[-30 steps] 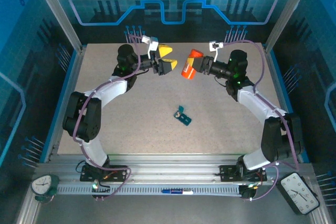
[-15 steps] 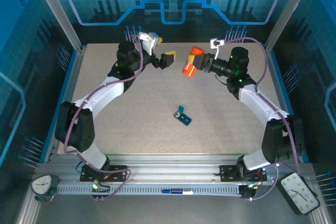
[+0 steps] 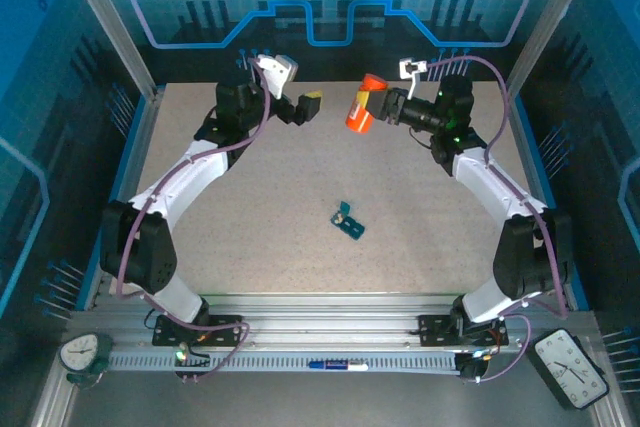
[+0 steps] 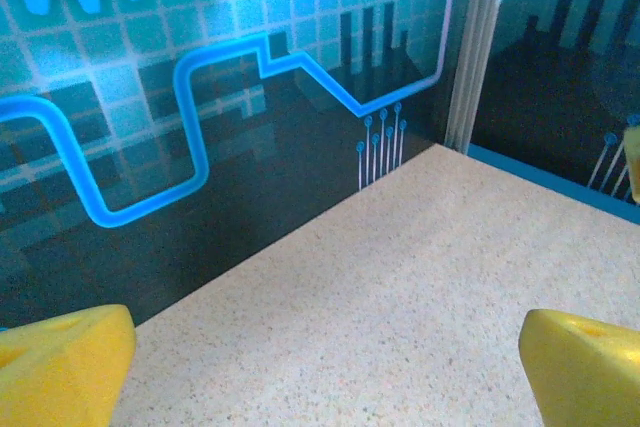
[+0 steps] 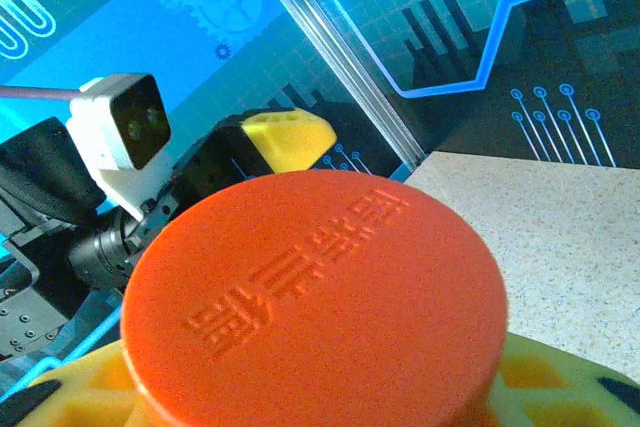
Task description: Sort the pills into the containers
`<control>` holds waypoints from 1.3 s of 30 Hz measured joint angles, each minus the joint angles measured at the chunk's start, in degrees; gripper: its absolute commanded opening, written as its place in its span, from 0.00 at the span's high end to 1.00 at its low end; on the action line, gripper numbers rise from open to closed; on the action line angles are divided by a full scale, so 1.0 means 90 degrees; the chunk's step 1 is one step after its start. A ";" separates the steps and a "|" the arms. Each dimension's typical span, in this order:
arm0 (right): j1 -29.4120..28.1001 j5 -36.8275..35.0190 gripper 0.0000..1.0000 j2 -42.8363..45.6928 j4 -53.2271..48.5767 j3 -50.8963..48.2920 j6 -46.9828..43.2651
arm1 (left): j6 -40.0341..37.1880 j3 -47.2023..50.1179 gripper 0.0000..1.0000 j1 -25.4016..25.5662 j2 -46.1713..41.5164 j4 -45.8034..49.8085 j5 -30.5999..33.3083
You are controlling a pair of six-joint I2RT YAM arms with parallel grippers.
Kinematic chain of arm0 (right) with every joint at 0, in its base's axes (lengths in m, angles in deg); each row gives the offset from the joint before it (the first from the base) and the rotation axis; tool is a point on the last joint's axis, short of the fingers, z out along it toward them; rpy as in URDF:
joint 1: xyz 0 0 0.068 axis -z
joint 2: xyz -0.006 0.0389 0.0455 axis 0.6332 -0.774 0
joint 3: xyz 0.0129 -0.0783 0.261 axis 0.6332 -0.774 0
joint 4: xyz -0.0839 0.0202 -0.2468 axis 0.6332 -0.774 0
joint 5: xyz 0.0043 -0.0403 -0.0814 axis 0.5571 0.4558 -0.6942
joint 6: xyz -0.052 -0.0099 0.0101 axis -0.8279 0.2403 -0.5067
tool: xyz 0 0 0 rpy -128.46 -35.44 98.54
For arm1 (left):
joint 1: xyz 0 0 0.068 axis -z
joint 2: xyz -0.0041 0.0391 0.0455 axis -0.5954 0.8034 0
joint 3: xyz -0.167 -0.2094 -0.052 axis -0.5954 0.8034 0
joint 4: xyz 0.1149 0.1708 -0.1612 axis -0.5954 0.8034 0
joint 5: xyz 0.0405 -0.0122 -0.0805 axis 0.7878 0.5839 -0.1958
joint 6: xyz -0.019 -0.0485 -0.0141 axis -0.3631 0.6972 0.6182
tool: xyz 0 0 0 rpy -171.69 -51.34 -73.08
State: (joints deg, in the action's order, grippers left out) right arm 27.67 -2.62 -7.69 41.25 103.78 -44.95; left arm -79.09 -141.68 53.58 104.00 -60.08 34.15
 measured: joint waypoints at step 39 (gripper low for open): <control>0.0211 0.0342 0.75 -0.0036 0.0372 -0.0228 0.0170 | 0.2123 -0.0073 0.31 0.0476 0.1086 -0.1224 -0.4012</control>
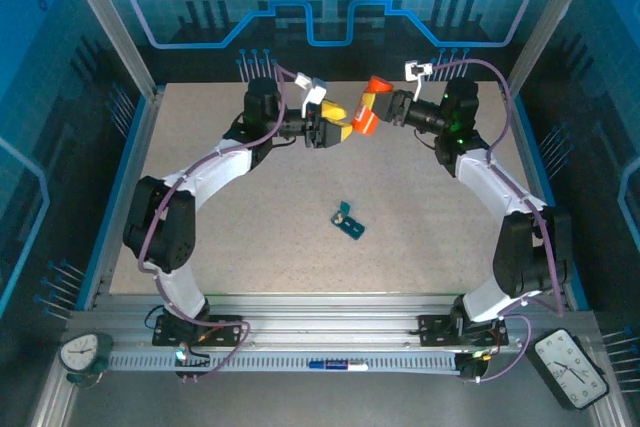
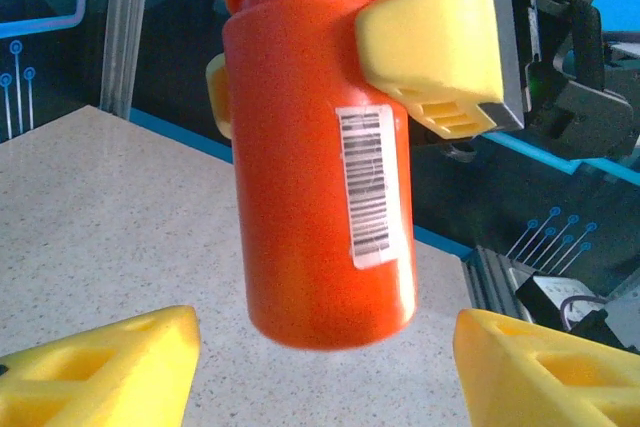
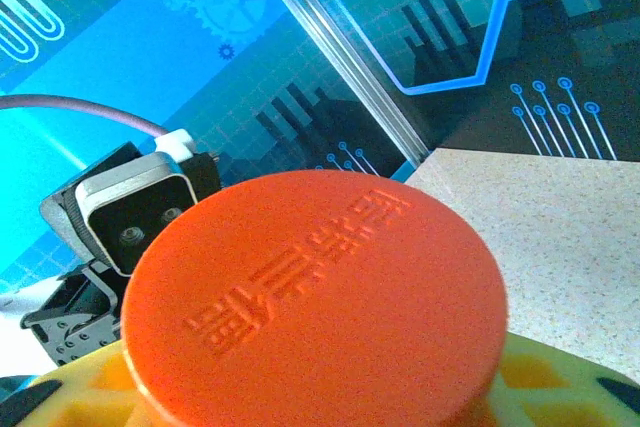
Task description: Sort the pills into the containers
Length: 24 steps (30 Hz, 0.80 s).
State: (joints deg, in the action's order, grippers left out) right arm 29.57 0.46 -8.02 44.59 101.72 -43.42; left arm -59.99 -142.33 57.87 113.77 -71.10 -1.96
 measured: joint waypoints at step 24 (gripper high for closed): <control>-0.0321 0.0160 0.76 0.0000 -0.0211 0.0192 -0.0102 | 0.0187 -0.0282 0.33 0.0318 0.0211 -0.0136 -0.0180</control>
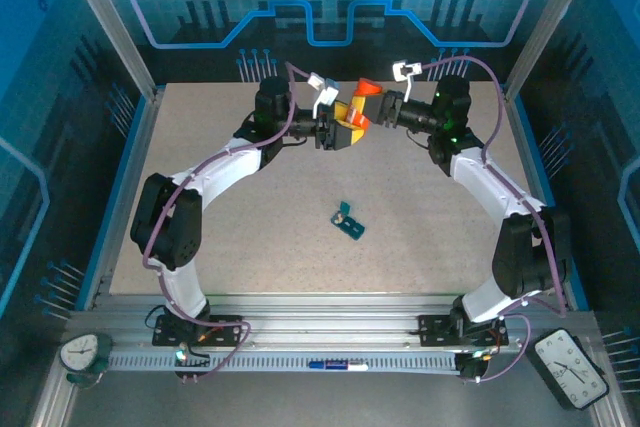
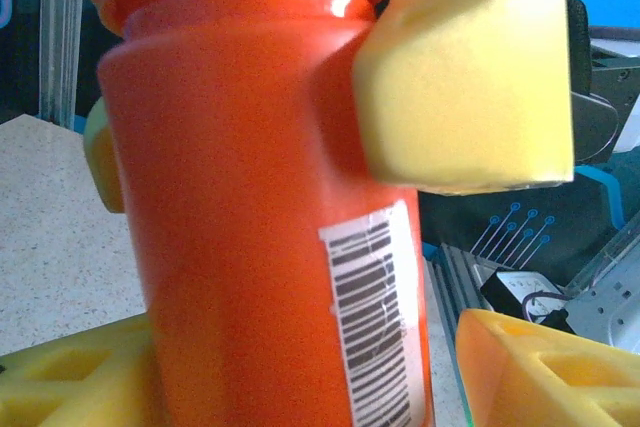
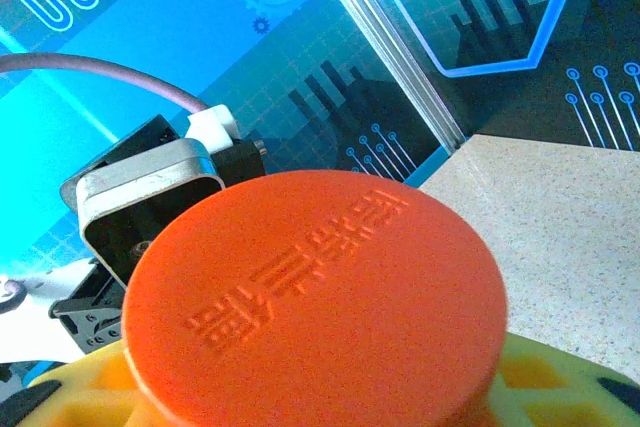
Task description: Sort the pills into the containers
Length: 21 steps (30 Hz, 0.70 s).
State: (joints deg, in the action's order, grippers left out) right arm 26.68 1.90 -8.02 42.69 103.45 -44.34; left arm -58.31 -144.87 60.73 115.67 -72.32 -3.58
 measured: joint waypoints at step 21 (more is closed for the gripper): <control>-0.0070 -0.0022 0.36 0.0027 -0.0265 0.0000 -0.0328 | 0.0325 -0.0058 0.87 -0.0002 0.0177 -0.0216 -0.0063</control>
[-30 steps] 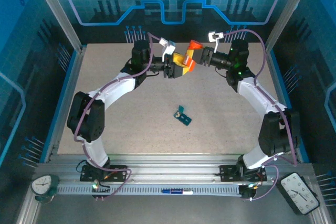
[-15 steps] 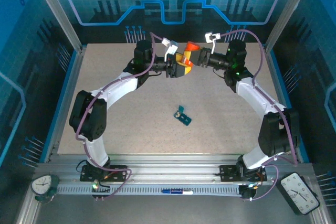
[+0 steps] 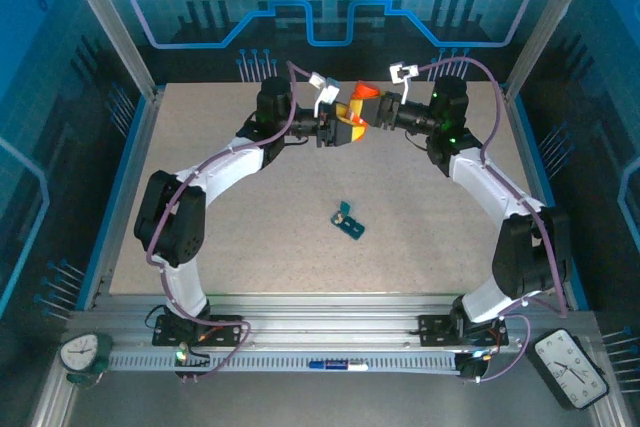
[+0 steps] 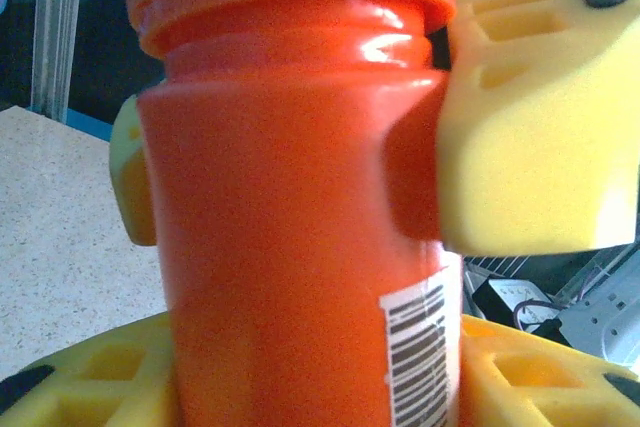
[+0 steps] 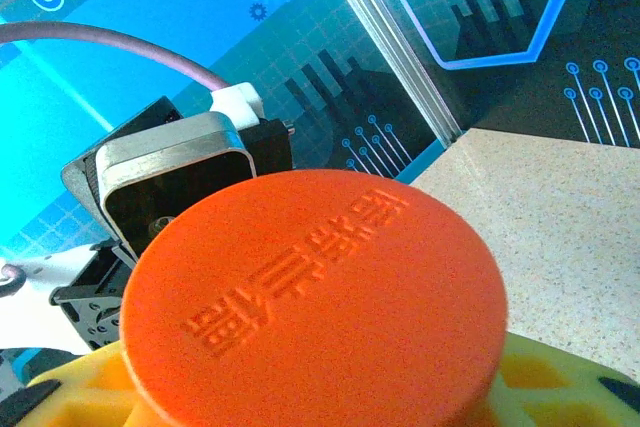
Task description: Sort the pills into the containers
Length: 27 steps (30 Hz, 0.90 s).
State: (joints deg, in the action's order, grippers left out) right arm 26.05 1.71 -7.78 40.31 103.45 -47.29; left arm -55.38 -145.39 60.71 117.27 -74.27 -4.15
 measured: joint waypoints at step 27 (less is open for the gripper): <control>0.1294 0.0401 0.23 0.1423 -0.2147 0.0440 -0.0714 | -0.1224 0.0413 1.00 -0.0005 0.0216 -0.1406 0.0335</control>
State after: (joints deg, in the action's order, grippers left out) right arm 37.70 5.31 5.03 20.99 107.40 -53.71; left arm -66.39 -141.68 60.66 119.21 -86.92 -1.13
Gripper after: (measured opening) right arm 0.765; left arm 0.513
